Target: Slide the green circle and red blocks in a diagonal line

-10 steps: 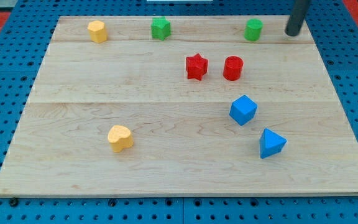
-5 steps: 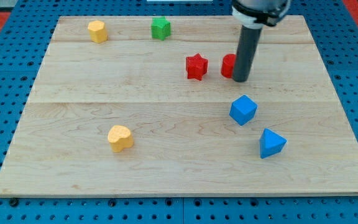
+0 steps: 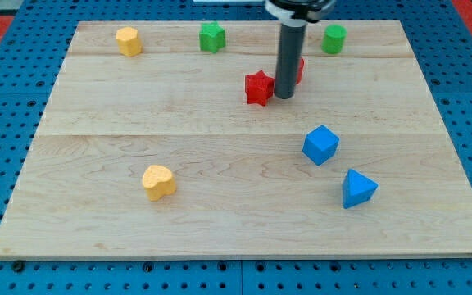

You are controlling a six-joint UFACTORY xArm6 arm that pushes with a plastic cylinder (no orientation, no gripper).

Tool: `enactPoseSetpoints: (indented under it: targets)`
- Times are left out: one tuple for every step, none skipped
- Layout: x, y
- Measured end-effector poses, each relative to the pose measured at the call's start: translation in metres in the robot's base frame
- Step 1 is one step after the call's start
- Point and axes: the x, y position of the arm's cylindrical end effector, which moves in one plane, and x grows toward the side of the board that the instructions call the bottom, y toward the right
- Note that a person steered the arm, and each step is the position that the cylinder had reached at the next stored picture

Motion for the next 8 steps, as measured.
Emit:
enactPoseSetpoints:
  targets:
    - [0.002,-0.016]
    - [0.002,-0.011]
    - [0.003,0.025]
    - [0.001,0.026]
    - [-0.02,0.016]
    - [-0.031,-0.003]
    - [-0.026,-0.001]
    - [-0.022,-0.02]
